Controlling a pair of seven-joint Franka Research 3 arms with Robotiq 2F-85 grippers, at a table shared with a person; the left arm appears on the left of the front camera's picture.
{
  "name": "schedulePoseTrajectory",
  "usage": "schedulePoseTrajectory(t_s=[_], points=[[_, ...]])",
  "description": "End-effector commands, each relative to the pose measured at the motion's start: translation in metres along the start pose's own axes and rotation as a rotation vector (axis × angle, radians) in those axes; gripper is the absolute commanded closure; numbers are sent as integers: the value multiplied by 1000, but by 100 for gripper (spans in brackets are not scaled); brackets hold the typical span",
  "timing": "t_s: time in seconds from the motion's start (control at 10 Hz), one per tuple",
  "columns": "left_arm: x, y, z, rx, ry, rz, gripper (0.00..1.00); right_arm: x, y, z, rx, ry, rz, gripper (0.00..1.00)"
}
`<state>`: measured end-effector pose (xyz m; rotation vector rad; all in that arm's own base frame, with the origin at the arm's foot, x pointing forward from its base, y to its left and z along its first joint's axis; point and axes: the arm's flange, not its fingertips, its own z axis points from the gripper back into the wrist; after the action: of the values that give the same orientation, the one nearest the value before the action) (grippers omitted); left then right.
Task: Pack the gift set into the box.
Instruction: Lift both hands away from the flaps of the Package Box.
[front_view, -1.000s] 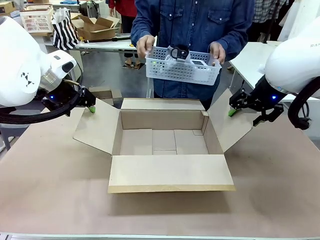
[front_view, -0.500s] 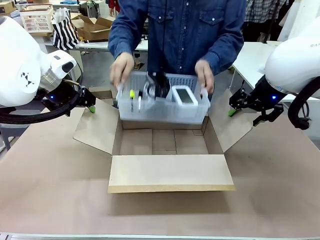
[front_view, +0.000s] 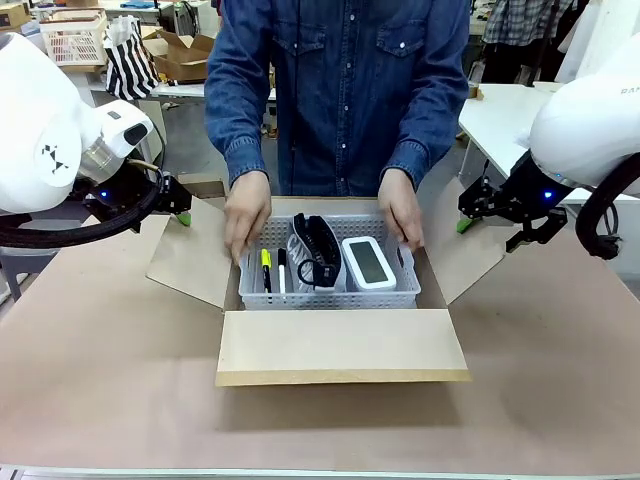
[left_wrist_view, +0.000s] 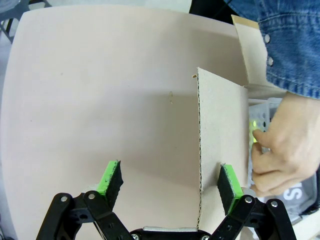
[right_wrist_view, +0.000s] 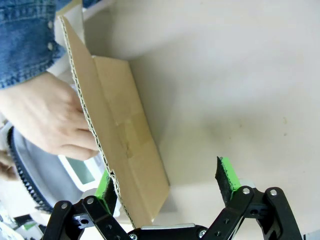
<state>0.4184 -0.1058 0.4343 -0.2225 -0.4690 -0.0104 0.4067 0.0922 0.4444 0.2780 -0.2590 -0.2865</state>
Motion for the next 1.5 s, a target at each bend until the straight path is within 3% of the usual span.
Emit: schedulePoseTrajectory(t_s=[0.0,1.4], points=[[0,0,2,12,4,8,0,1,3,3,-19,-9,-16,0],[0,0,2,12,4,8,0,1,3,3,-19,-9,-16,0]])
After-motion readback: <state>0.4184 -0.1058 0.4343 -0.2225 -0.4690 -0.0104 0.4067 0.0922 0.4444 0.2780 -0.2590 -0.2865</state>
